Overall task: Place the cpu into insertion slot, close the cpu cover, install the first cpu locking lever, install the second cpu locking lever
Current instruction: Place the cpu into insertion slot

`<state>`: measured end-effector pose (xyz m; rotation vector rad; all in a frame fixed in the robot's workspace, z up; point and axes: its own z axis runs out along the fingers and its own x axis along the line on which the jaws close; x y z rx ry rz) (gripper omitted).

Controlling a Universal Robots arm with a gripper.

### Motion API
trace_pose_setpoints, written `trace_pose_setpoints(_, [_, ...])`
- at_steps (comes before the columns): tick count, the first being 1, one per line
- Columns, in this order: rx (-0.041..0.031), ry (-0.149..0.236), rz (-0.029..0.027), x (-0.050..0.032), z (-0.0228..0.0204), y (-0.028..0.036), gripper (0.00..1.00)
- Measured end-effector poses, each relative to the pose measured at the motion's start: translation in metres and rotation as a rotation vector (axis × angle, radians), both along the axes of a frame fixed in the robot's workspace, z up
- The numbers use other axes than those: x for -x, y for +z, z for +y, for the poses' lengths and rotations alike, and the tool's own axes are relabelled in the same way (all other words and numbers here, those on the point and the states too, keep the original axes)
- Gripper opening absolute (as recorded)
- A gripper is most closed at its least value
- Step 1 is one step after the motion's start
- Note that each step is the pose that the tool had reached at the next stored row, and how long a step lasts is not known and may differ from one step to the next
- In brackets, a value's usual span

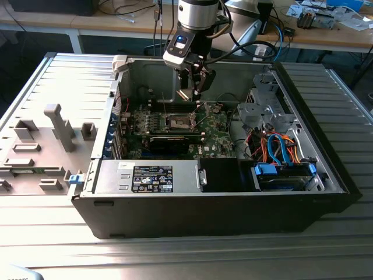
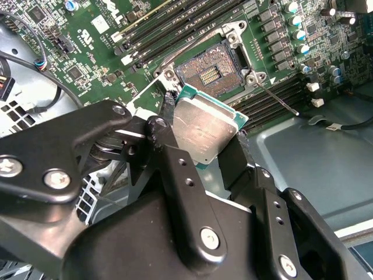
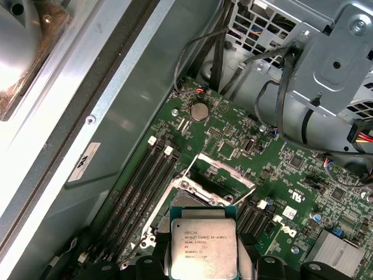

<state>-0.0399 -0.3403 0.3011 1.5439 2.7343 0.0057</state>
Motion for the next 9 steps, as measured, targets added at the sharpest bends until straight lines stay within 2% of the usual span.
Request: trace_pose_setpoints(9, [0.0010,-0.018,0.0000,0.0000,0.0000,-0.0001,0.54])
